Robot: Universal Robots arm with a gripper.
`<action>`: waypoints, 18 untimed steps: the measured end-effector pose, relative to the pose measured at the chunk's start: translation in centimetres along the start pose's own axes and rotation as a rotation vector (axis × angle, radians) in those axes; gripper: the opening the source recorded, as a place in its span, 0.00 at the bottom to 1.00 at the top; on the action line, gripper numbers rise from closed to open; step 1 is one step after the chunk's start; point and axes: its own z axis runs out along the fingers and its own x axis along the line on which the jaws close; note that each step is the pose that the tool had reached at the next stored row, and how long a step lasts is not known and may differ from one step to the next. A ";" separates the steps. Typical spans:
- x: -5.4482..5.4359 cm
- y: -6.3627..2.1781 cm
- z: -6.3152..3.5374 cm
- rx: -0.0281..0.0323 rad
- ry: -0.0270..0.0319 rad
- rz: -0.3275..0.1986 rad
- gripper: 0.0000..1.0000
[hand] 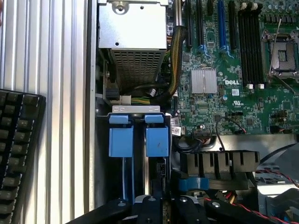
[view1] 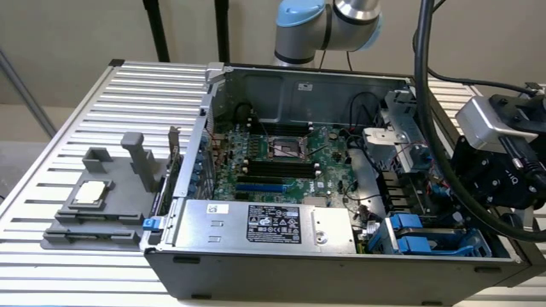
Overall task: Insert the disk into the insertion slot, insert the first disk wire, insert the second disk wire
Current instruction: 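Insert the first disk wire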
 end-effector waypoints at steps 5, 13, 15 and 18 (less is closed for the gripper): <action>0.0 -0.02 0.13 0.0002 -0.0004 0.001 0.16; 0.0 -0.05 0.47 0.0003 0.0030 0.003 0.16; 0.0 -0.08 0.53 0.0003 0.0041 0.003 0.16; -0.1 -0.13 0.57 0.0005 0.0063 0.003 0.16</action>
